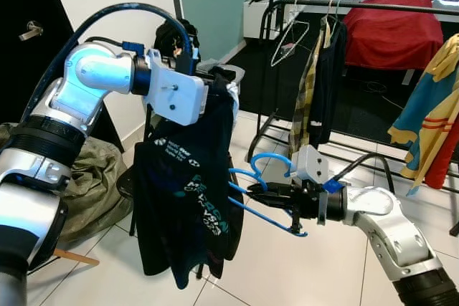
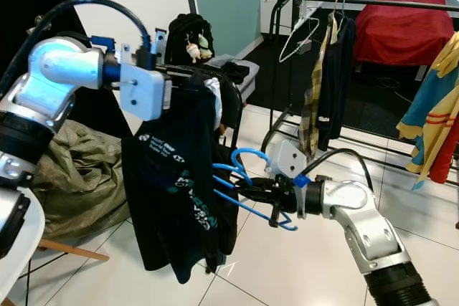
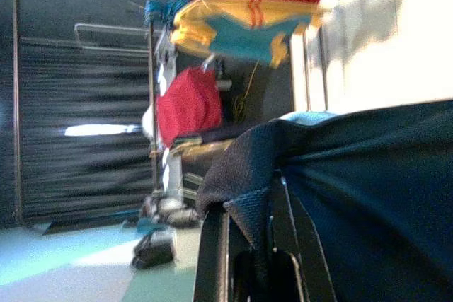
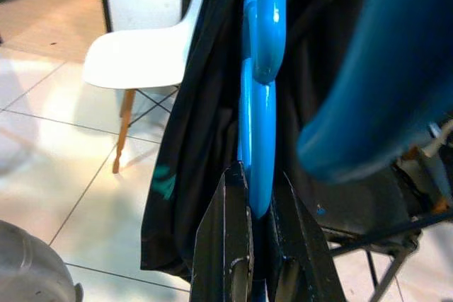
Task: Hang hanger
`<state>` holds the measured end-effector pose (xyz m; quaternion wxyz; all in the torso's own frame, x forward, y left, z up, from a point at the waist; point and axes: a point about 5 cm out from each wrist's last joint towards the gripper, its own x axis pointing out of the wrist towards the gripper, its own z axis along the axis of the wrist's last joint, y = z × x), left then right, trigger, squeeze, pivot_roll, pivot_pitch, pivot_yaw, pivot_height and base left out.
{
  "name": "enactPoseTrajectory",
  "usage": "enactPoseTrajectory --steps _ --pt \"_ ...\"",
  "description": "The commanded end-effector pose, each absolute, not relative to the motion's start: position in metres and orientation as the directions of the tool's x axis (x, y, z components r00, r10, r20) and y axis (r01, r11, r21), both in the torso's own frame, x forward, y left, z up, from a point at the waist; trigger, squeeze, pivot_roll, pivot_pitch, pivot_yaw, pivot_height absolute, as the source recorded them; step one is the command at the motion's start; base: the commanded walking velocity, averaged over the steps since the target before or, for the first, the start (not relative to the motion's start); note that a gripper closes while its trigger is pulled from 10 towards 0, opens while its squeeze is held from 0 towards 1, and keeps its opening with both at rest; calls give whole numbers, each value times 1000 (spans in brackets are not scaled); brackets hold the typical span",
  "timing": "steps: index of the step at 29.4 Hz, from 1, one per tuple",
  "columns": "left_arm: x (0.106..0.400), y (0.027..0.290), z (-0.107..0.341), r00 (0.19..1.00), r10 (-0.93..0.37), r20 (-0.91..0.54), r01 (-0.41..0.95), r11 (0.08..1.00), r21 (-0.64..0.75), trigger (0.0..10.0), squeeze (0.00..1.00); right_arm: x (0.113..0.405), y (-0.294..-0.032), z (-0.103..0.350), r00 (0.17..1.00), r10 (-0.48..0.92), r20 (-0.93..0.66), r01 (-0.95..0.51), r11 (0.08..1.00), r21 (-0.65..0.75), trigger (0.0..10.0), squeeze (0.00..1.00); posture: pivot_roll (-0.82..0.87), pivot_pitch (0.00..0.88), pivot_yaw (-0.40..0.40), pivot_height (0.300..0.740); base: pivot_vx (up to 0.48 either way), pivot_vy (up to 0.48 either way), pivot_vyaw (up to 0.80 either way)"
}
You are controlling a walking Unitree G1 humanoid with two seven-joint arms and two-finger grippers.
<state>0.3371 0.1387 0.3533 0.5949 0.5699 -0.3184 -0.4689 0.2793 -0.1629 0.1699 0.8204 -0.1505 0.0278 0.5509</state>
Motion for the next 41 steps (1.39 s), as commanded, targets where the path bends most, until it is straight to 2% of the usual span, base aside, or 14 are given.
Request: enactPoseTrajectory --steps 1,3,4,9,15,19,23,24,27,29,31,35,40,41 --pt "340 154 365 444 -887 -125 136 -71 988 10000 0 278 -164 172 398 893 -209 -909 353 -220 10000 0 -82 0 81 740 0 0 0" --pt "342 159 365 471 -872 -132 129 -79 988 10000 0 278 -165 172 401 892 -209 -908 357 -220 10000 0 -82 0 81 740 0 0 0" --pt "348 171 366 556 -821 -130 102 -87 991 10000 0 274 -166 164 400 874 -275 -911 349 -218 10000 0 -86 0 83 740 0 0 0" --pt "348 178 368 581 -804 -128 105 -82 991 10000 0 274 -172 160 439 847 -300 -897 390 -209 10000 0 -87 0 80 740 0 0 0" --pt "339 163 363 440 -888 -132 151 -71 986 10000 0 290 -185 171 591 771 -238 -805 543 -240 10000 0 -93 0 78 740 0 0 0" --pt "336 159 361 408 -903 -133 157 -74 985 10000 0 294 -185 172 611 758 -228 -789 563 -244 10000 0 -94 0 78 740 0 0 0" --pt "322 129 349 234 -963 -134 194 -89 977 10000 0 302 -181 178 643 742 -192 -763 596 -250 10000 0 -89 0 71 740 0 0 0" --pt "315 118 342 169 -976 -140 213 -102 972 10000 0 302 -178 178 630 753 -191 -773 584 -248 10000 0 -86 0 67 740 0 0 0" --pt "311 110 336 129 -981 -144 222 -113 968 10000 0 302 -176 178 615 764 -195 -784 569 -248 10000 0 -84 0 64 740 0 0 0" --pt "308 96 320 78 -981 -180 236 -157 959 10000 0 293 -165 176 529 823 -206 -844 484 -231 10000 0 -82 0 61 740 0 0 0" --pt "307 93 315 71 -979 -192 237 -171 956 10000 0 289 -161 175 495 843 -212 -864 451 -223 10000 0 -82 0 61 740 0 0 0" --pt "311 88 309 69 -973 -220 235 -199 951 10000 0 269 -148 172 312 921 -234 -947 279 -160 10000 0 -89 0 64 740 0 0 0" --pt "314 91 312 96 -970 -225 228 -199 953 10000 0 264 -148 169 278 926 -255 -958 247 -148 10000 0 -90 0 67 740 0 0 0" --pt "321 100 317 157 -960 -233 216 -197 956 10000 0 264 -153 167 284 918 -278 -956 252 -148 10000 0 -91 0 70 740 0 0 0"
